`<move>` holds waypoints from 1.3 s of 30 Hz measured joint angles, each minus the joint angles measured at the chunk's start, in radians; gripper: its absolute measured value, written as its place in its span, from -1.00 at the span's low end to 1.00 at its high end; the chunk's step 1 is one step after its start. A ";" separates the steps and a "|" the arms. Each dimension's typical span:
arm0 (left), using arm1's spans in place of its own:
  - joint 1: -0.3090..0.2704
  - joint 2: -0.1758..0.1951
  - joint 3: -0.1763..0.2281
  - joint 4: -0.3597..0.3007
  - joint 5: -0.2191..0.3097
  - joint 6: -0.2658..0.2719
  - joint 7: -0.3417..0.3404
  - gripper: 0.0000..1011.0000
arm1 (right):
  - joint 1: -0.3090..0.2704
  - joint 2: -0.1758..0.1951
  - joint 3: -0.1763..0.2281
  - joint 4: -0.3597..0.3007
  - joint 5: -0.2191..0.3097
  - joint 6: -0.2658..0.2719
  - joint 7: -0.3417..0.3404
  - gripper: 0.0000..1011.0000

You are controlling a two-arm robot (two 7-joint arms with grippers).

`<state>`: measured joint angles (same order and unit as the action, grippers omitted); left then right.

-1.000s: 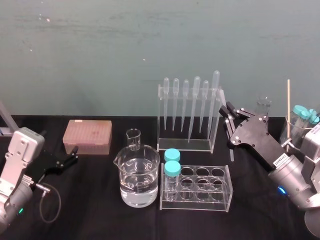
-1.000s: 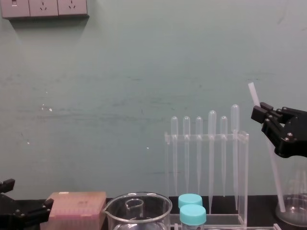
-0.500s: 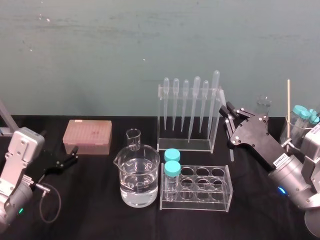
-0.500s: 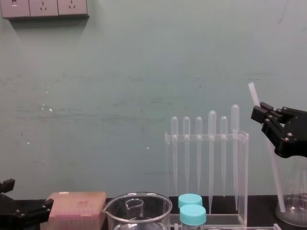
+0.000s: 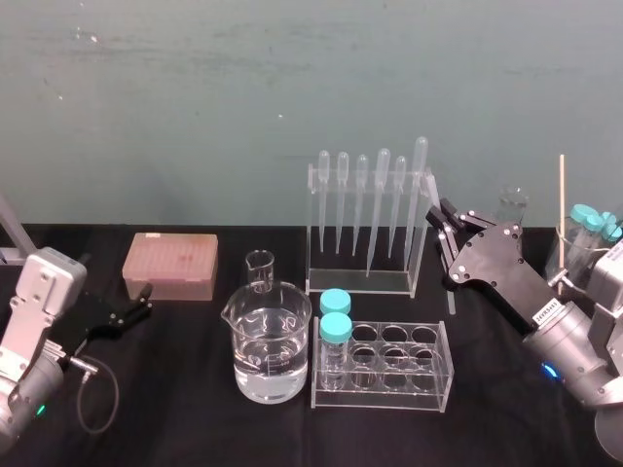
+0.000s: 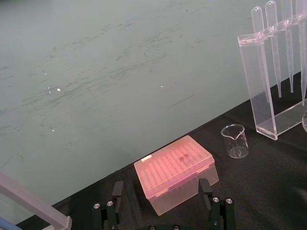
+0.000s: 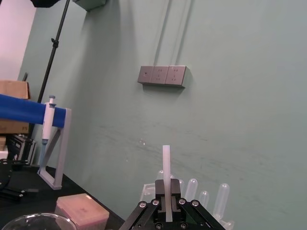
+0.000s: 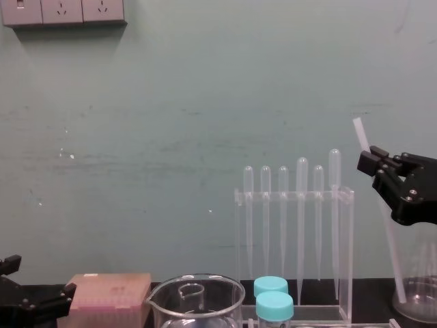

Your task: Pick up the stirring rod with one hand, then place it down.

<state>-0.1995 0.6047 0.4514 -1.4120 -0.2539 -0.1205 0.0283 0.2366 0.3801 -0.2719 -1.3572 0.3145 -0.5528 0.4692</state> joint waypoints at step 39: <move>0.000 0.000 0.000 0.000 0.000 0.000 0.000 0.98 | -0.080 0.009 0.008 -0.121 0.056 0.121 0.101 -0.88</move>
<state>-0.1996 0.6047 0.4514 -1.4120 -0.2539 -0.1205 0.0283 0.1565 0.3896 -0.2637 -1.4780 0.3708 -0.4322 0.5705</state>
